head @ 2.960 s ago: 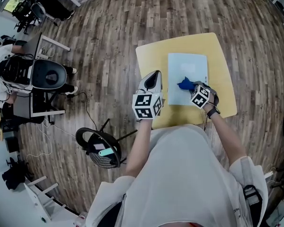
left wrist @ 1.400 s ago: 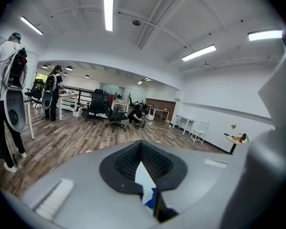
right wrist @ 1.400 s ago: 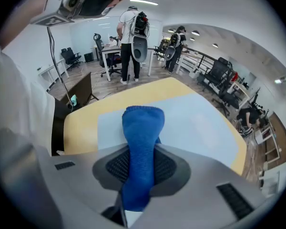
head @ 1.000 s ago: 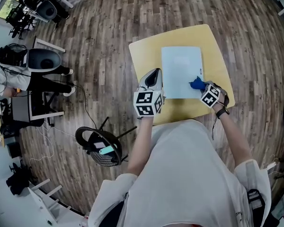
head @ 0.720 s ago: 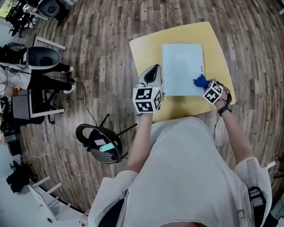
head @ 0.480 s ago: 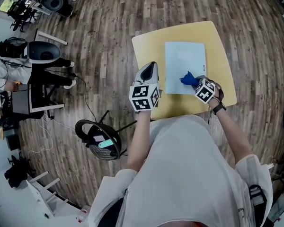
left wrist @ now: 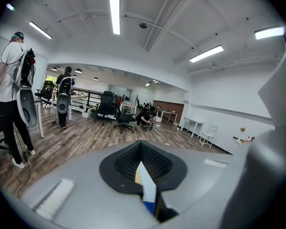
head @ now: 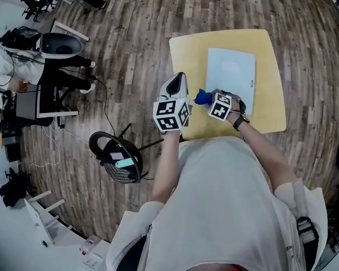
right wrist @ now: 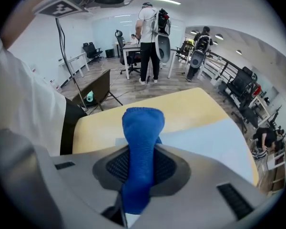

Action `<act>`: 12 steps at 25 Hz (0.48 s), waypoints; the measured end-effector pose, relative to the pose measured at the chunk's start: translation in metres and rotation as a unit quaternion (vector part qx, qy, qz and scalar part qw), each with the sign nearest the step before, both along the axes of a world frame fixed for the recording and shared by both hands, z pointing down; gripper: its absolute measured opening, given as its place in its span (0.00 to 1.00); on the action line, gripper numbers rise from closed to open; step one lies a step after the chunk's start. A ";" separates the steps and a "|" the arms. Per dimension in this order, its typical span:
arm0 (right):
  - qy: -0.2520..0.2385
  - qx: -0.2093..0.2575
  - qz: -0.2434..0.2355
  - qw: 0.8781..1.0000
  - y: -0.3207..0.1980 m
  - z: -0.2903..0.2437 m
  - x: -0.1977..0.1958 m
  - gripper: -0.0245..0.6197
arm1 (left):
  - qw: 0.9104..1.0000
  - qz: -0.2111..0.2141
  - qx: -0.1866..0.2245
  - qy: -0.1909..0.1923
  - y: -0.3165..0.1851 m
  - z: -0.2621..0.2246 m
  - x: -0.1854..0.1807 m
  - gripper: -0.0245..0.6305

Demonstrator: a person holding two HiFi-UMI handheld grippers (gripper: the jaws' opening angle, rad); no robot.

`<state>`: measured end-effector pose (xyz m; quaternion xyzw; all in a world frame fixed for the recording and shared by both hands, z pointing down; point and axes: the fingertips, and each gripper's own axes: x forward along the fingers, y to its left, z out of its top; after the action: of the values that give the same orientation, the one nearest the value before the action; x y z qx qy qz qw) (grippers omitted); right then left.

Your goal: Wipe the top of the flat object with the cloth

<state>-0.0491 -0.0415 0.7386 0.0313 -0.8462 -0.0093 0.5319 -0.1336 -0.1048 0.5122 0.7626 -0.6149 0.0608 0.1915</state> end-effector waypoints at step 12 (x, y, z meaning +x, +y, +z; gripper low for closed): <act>0.052 -0.010 0.111 0.992 0.001 0.004 0.146 0.17 | 0.998 0.055 -0.005 0.002 -0.019 0.008 0.039 0.04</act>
<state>0.0965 -0.0407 0.7424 0.1196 -0.8084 0.0563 0.5735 -0.0946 -0.1239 0.5202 0.7942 -0.5715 0.0727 0.1933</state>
